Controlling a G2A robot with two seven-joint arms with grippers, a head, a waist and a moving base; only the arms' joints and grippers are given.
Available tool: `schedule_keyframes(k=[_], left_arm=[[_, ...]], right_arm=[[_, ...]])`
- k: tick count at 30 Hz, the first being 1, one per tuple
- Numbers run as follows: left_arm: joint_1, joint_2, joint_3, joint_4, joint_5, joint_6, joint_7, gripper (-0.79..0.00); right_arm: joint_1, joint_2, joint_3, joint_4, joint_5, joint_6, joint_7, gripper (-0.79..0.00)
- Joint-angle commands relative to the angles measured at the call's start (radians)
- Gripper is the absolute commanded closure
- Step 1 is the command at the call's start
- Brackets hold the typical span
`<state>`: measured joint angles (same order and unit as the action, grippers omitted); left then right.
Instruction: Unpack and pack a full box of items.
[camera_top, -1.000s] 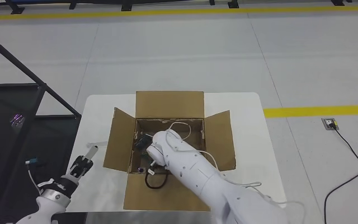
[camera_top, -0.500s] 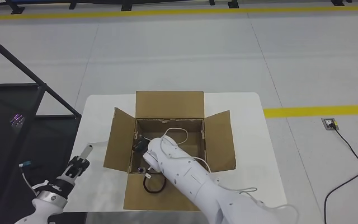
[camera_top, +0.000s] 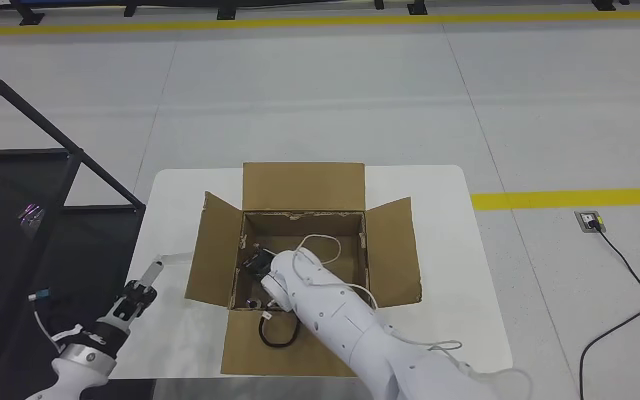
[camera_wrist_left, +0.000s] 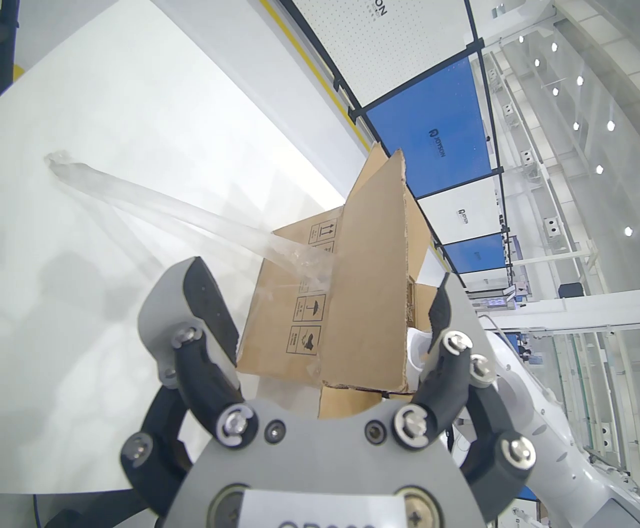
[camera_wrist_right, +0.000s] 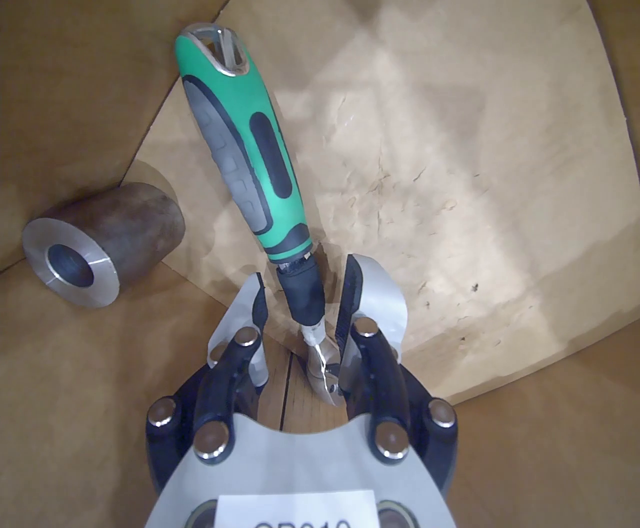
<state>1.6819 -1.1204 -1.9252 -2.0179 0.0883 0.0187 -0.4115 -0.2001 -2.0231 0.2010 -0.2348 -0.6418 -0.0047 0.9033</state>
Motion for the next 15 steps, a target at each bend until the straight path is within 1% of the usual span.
schedule_keyframes(k=[1, 2, 4, 6, 8, 9, 15], left_arm=[[0.003, 0.0, -0.003, -0.002, 0.002, -0.001, -0.001, -0.785], [0.004, 0.0, -0.004, -0.002, 0.003, -0.002, -0.001, -0.785], [0.007, 0.0, -0.007, -0.003, 0.001, -0.004, -0.001, -0.785], [0.01, 0.0, -0.011, -0.004, -0.001, -0.006, -0.003, -0.785], [0.013, -0.001, -0.016, -0.005, -0.004, -0.009, -0.005, -0.785], [0.015, -0.001, -0.018, -0.005, -0.006, -0.011, -0.004, -0.785], [0.022, -0.001, -0.023, -0.008, -0.008, -0.018, -0.005, -0.785]], right_arm=[[-0.003, 0.0, -0.002, -0.001, -0.001, 0.01, -0.003, -0.317], [-0.004, -0.001, -0.003, 0.0, -0.001, 0.016, -0.001, -0.299], [-0.005, -0.001, -0.004, -0.002, -0.003, 0.024, -0.002, -0.286], [-0.005, -0.001, -0.004, -0.002, -0.004, 0.028, 0.0, -0.24], [-0.006, -0.001, -0.004, -0.002, -0.005, 0.033, 0.0, -0.074], [-0.005, -0.001, -0.004, -0.002, -0.005, 0.036, -0.002, -0.006], [0.005, 0.0, 0.001, -0.003, -0.007, 0.04, -0.007, 0.0]])
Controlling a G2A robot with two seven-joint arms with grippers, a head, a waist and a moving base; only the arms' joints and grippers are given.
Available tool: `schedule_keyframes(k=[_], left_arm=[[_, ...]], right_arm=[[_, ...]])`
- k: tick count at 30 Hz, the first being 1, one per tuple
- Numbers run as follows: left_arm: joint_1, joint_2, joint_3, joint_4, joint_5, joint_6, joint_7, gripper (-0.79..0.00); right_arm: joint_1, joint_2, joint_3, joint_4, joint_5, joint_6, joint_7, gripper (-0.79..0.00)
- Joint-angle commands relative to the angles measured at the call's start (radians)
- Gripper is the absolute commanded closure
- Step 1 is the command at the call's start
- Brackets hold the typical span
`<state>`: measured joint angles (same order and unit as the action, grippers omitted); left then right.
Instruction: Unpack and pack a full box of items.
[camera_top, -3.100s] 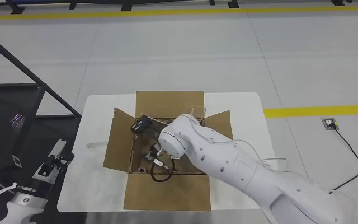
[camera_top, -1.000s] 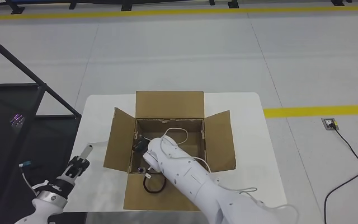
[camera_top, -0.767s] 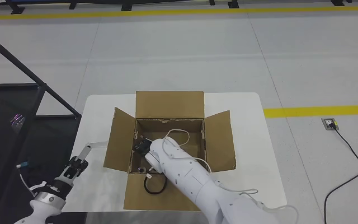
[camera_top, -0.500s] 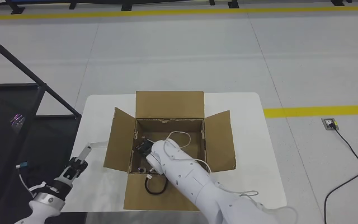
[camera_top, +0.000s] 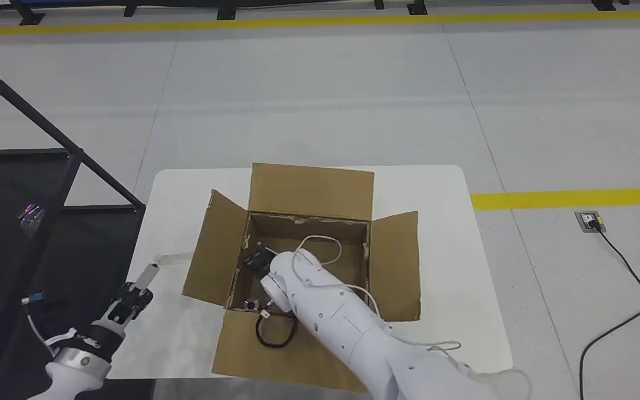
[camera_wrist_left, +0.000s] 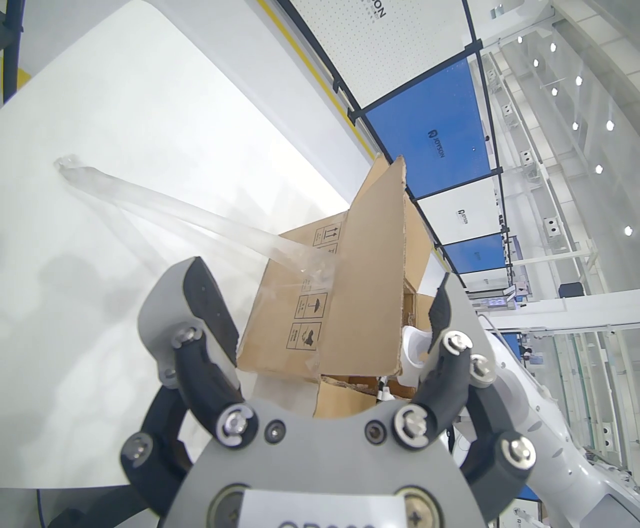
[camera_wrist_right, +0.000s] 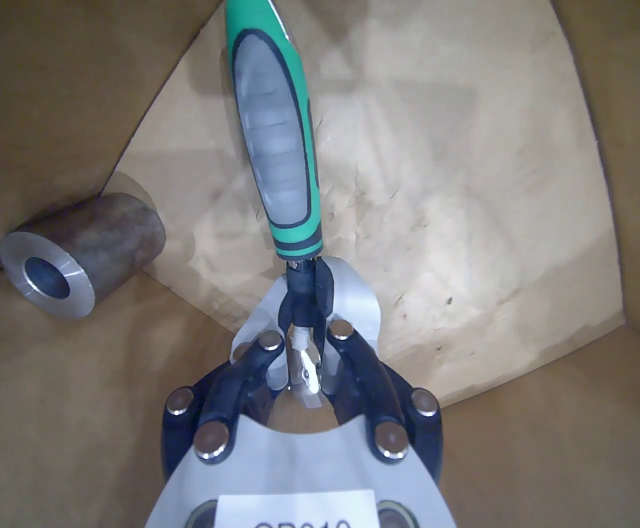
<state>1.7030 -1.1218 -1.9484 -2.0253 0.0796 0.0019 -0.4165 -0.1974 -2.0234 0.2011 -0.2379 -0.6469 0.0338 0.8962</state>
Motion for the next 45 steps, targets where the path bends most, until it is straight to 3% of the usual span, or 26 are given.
schedule_keyframes(k=[1, 12, 15, 21, 33, 45], left_arm=[[0.003, 0.0, 0.0, -0.001, 0.002, -0.002, 0.0, -0.785], [0.016, -0.002, 0.013, -0.031, 0.024, -0.011, 0.007, -0.785], [0.019, -0.003, 0.022, -0.045, 0.038, -0.011, 0.009, -0.785], [0.028, -0.005, 0.045, -0.08, 0.067, -0.012, 0.022, -0.785], [0.042, -0.01, 0.076, -0.103, 0.101, -0.007, 0.055, -0.785], [0.062, -0.017, 0.083, -0.114, 0.098, -0.003, 0.101, -0.785]], right_arm=[[0.006, 0.0, 0.001, -0.001, -0.004, 0.004, 0.0, 0.0], [0.035, 0.011, 0.024, 0.005, 0.0, -0.074, -0.037, 0.0], [0.039, 0.018, 0.035, 0.006, 0.005, -0.146, -0.082, 0.0], [0.04, 0.03, 0.048, -0.008, -0.019, -0.129, -0.125, 0.0], [0.056, 0.082, 0.073, -0.167, -0.113, 0.03, -0.086, 0.0], [-0.018, 0.217, 0.149, -0.55, -0.282, 0.266, 0.01, 0.0]])
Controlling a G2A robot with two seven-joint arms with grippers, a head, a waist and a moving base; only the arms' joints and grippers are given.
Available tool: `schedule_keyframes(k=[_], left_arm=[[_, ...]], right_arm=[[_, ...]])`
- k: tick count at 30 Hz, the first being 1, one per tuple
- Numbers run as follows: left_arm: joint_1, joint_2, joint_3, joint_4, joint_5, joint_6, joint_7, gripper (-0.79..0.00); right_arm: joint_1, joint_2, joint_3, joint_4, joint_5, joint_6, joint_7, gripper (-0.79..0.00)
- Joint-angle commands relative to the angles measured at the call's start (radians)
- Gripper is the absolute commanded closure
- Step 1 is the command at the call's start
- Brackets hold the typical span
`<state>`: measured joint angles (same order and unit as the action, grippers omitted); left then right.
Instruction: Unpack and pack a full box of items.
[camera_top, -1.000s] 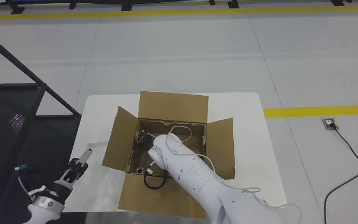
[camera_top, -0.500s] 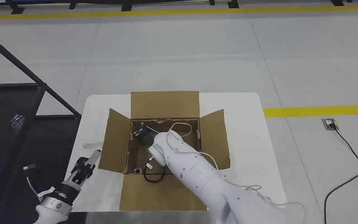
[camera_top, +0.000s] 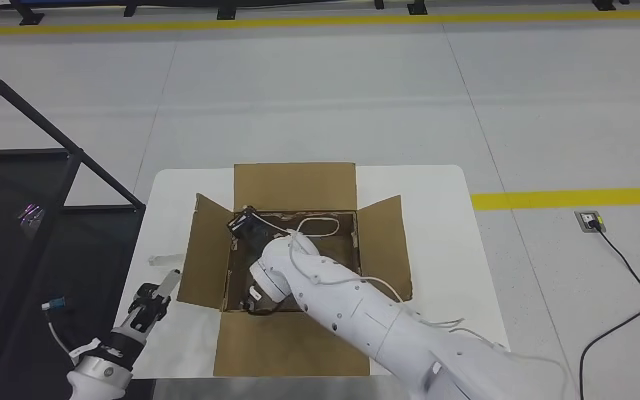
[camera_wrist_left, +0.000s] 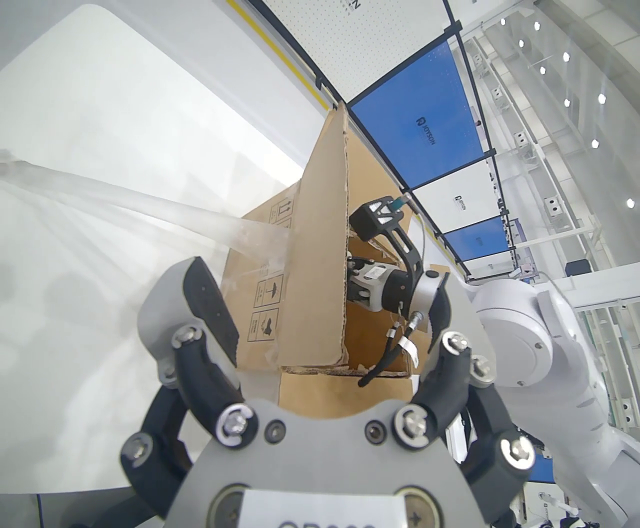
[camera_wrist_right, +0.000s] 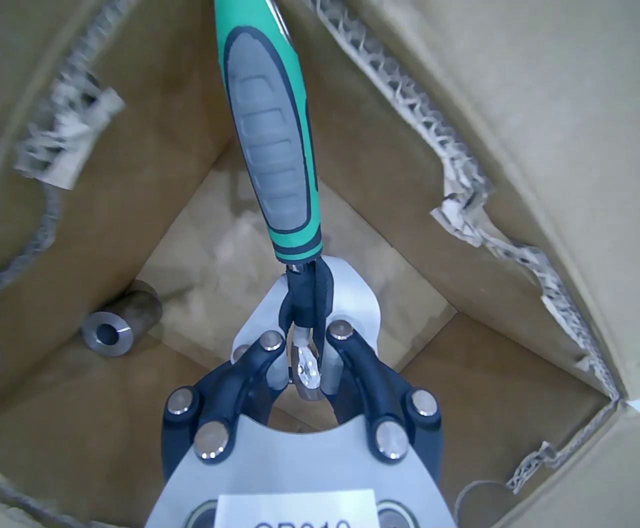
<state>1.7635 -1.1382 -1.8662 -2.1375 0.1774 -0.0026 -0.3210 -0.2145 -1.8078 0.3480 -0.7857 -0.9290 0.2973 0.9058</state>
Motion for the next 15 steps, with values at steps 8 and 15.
schedule_keyframes(k=[8, 15], left_arm=[[0.004, -0.002, 0.006, -0.006, 0.001, 0.007, 0.012, -0.785], [0.004, -0.002, 0.006, -0.006, 0.001, 0.007, 0.013, -0.785]], right_arm=[[-0.001, 0.002, 0.002, -0.003, 0.0, 0.003, 0.001, 0.0], [-0.007, 0.007, 0.056, 0.015, 0.017, -0.036, -0.053, 0.0]])
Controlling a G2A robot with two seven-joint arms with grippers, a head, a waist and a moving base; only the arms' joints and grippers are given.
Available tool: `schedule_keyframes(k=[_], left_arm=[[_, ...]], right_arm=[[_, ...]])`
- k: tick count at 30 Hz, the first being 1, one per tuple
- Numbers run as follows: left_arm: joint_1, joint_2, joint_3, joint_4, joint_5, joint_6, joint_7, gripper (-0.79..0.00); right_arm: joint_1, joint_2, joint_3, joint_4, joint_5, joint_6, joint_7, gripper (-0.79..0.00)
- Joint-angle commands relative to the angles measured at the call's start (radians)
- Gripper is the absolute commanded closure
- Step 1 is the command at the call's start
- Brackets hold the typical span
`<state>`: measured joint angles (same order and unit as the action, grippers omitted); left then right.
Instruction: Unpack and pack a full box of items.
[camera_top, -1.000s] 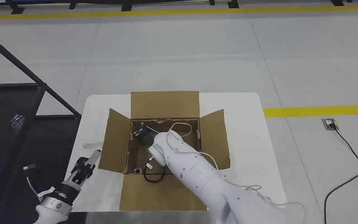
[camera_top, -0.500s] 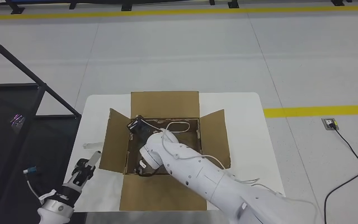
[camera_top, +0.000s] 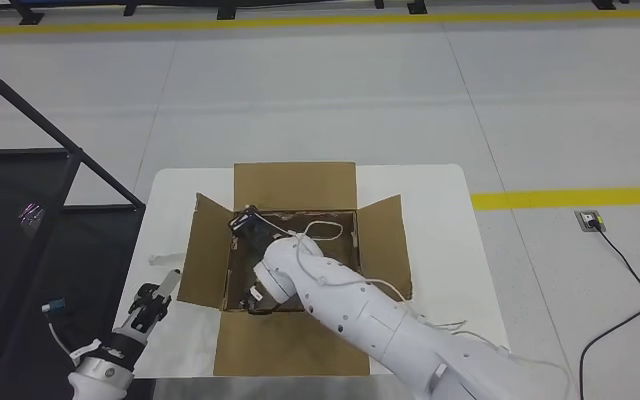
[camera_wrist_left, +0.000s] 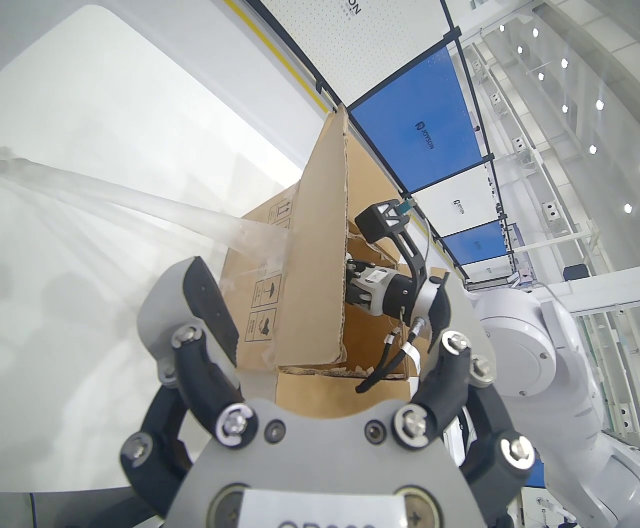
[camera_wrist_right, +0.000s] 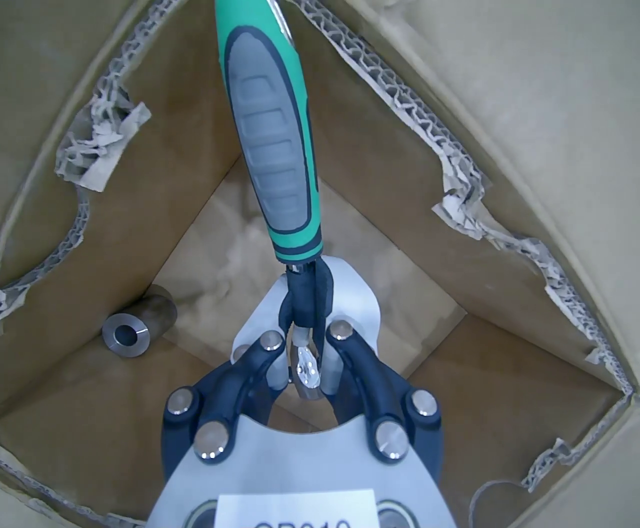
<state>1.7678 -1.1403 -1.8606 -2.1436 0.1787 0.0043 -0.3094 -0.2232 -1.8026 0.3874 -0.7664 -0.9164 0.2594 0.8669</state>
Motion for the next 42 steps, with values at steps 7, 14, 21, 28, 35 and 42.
schedule_keyframes(k=[7, 14, 21, 28, 35, 42], left_arm=[[-0.002, -0.005, -0.003, -0.002, -0.033, 0.003, 0.028, -0.785], [0.003, -0.009, 0.004, -0.009, -0.03, 0.013, 0.05, -0.785], [0.003, -0.009, 0.004, -0.009, -0.03, 0.013, 0.05, -0.785], [0.003, -0.009, 0.004, -0.009, -0.03, 0.013, 0.05, -0.785], [0.003, -0.009, 0.004, -0.009, -0.03, 0.013, 0.05, -0.785], [0.003, -0.009, 0.004, -0.009, -0.03, 0.013, 0.05, -0.785]], right_arm=[[-0.065, 0.083, 0.177, -0.213, -0.069, 0.061, -0.11, 0.0], [-0.43, 0.254, 0.488, -0.859, -0.392, 0.095, 0.046, 0.0], [-0.77, 0.329, 0.766, -1.301, -0.526, -0.04, 0.124, 0.0], [-0.826, 0.346, 0.975, -1.356, -0.658, 0.03, 0.295, 0.0], [-0.723, 0.357, 1.13, -1.152, -0.596, -0.051, 0.446, 0.0], [-0.552, 0.373, 1.196, -0.747, -0.437, -0.242, 0.553, 0.0]])
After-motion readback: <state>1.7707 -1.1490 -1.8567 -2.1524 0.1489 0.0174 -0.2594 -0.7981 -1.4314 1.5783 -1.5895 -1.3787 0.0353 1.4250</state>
